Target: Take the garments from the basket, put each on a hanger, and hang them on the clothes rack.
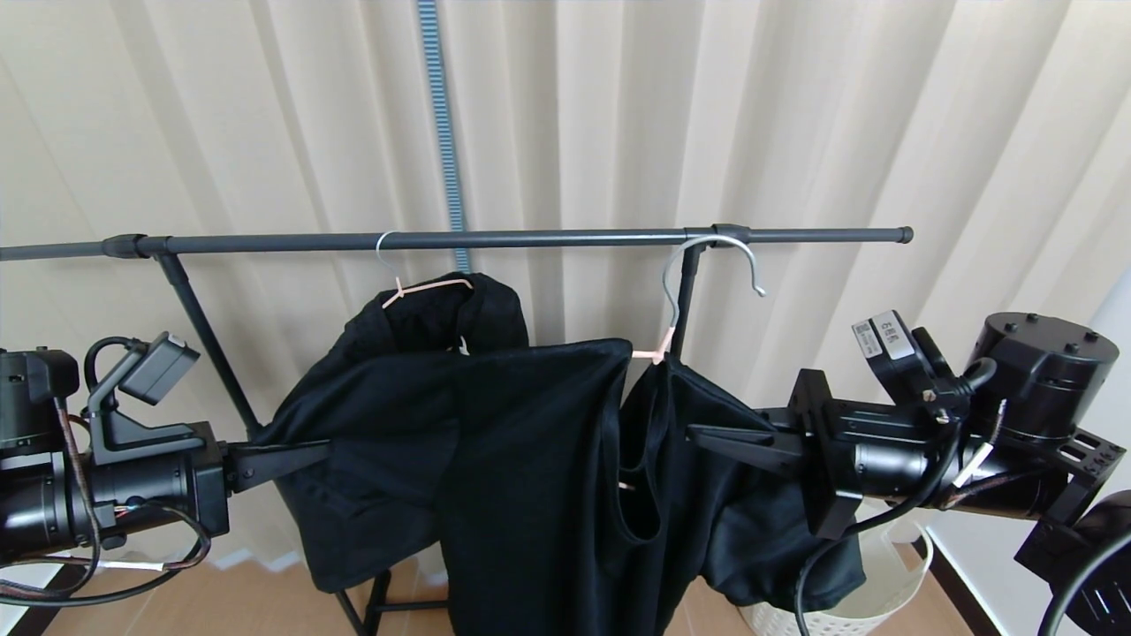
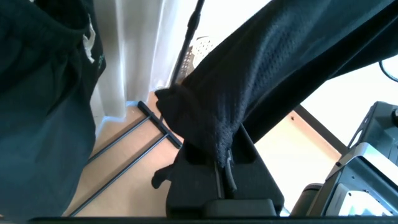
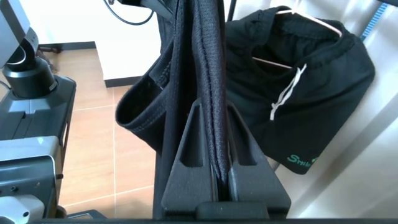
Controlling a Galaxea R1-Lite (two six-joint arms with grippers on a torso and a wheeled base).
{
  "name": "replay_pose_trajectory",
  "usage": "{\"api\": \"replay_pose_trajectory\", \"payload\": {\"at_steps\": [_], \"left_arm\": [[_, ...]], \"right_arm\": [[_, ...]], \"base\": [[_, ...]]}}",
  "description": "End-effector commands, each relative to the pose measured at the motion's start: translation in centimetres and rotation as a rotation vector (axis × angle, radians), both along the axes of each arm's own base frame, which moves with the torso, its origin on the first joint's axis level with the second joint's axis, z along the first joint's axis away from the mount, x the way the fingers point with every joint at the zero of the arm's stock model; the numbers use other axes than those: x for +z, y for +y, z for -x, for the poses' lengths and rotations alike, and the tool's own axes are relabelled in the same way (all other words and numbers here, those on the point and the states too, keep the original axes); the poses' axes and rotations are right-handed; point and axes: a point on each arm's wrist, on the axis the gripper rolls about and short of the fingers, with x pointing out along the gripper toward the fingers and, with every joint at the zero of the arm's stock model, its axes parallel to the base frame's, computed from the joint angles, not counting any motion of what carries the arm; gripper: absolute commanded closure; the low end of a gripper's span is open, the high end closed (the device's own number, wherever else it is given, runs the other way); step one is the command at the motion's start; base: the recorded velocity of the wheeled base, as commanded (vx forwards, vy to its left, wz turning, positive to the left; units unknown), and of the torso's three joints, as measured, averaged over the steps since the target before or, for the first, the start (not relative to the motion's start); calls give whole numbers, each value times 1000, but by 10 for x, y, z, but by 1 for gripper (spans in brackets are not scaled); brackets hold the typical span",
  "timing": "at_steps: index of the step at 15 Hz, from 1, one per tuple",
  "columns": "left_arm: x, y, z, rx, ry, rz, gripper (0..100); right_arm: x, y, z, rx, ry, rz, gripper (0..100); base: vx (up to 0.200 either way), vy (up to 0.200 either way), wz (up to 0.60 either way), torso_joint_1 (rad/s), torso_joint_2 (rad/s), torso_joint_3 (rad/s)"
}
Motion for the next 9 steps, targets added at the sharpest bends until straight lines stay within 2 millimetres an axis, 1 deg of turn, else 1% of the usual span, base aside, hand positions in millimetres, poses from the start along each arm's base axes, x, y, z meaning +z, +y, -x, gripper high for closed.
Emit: {"api": "replay_pose_trajectory", "payload": {"at_steps": [1, 3, 9], "left_arm": [[0, 2, 0, 7, -1, 0, 100], [2, 6, -2, 23, -21, -4, 100], [-4, 15, -7, 57, -29, -8, 100]], "right_arm": [[1, -1, 0, -5, -2, -2, 100], [2, -5, -3, -20, -10, -4, 100], [8, -16, -6, -48, -31, -14, 100]], "base": [[0, 0, 0, 0, 0, 0], [0, 0, 0, 0, 0, 0], [0, 0, 0, 0, 0, 0]]}}
